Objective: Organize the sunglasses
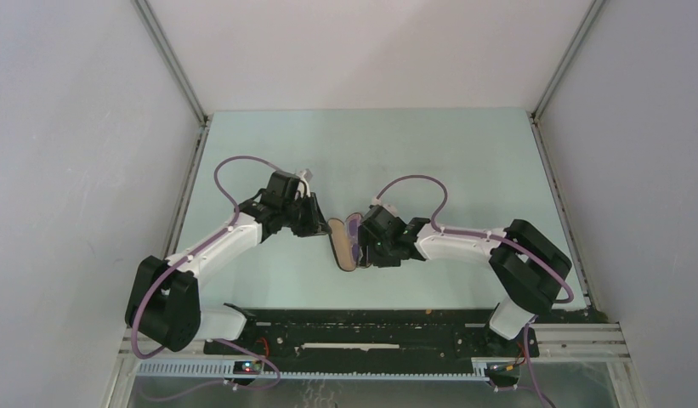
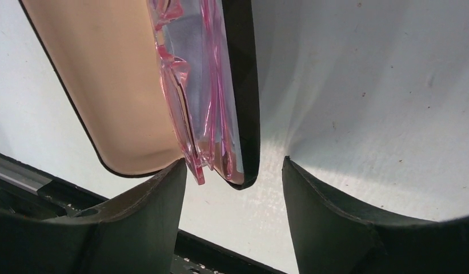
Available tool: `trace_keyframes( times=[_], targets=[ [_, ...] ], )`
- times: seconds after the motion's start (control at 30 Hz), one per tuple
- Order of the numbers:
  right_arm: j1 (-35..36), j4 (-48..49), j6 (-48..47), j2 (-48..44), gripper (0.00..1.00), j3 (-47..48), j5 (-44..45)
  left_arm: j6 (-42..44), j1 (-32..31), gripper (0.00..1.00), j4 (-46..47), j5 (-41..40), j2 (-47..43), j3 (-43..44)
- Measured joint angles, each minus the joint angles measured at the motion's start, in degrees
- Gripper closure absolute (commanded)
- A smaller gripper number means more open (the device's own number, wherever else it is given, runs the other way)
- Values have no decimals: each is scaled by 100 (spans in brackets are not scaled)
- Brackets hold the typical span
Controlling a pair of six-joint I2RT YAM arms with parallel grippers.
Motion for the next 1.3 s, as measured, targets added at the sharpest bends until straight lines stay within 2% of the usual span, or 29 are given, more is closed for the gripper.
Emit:
trace_keyframes(
  times=[0.2, 0.33, 0.57, 0.83, 1.3],
  targets=[
    [-52, -2, 2, 22, 31, 2, 111, 0, 0, 76, -2, 9, 0, 0],
    [-109, -4, -42, 22, 28, 11, 136, 7, 0, 76, -2, 33, 2, 0],
    [-31, -133, -308, -35, 25, 11, 219, 9, 0, 68, -2, 28, 76, 0],
    [-17, -258, -358, -487, 26, -68, 328, -9, 0, 68, 79, 22, 85, 0],
    [13, -352, -358, -450, 25, -186, 481, -7, 0, 68, 114, -2, 291, 0]
  ],
)
